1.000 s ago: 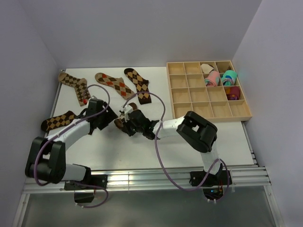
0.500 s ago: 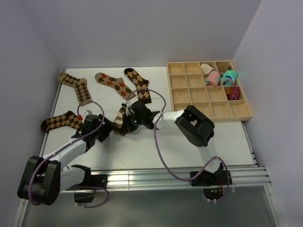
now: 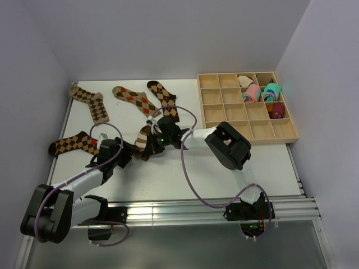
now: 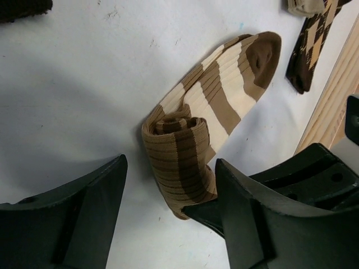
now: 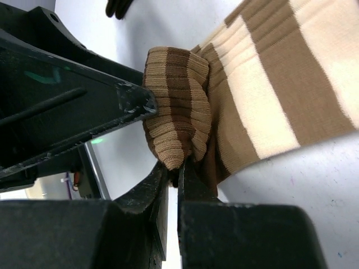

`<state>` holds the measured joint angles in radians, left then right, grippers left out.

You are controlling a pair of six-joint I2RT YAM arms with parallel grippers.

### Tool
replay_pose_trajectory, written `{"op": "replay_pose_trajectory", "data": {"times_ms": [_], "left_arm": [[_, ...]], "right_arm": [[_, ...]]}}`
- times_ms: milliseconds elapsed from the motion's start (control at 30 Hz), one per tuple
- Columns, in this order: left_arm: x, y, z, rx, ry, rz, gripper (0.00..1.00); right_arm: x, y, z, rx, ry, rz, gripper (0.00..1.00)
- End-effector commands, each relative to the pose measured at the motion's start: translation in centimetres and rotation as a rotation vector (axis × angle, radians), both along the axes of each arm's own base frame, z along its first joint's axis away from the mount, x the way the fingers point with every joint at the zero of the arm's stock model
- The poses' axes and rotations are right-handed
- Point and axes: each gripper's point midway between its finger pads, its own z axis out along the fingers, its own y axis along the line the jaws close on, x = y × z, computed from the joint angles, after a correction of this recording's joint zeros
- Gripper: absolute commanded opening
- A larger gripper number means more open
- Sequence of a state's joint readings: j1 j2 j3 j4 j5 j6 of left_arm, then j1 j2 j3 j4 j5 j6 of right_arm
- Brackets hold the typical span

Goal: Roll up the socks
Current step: Roll the sock at the center of the board.

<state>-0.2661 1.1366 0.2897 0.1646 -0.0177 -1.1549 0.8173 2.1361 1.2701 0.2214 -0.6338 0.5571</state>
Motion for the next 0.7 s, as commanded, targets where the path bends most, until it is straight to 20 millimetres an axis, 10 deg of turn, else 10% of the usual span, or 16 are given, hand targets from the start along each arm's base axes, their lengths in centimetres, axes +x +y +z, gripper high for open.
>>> {"op": "replay_pose_trajectory", "data": {"times_ms": [0, 333, 667], "left_arm": [[-0.4, 0.8, -0.9, 0.011, 0.008, 0.048, 0.72], [-0.3, 1.3, -2.0, 0.031, 0.055, 0.088, 0.77], [-0.5, 1.0, -4.6, 0.063, 0.183, 0.070, 0.39]], "right_arm": [[-0.8, -1.2, -2.6, -0.083, 0.114, -0.015, 0.00], [-0.6, -1.5, -3.4, -0.109, 0.147, -0.013, 0.00], [-0.3, -1.9, -3.3, -0.113, 0.117, -0.020, 0.00]]}}
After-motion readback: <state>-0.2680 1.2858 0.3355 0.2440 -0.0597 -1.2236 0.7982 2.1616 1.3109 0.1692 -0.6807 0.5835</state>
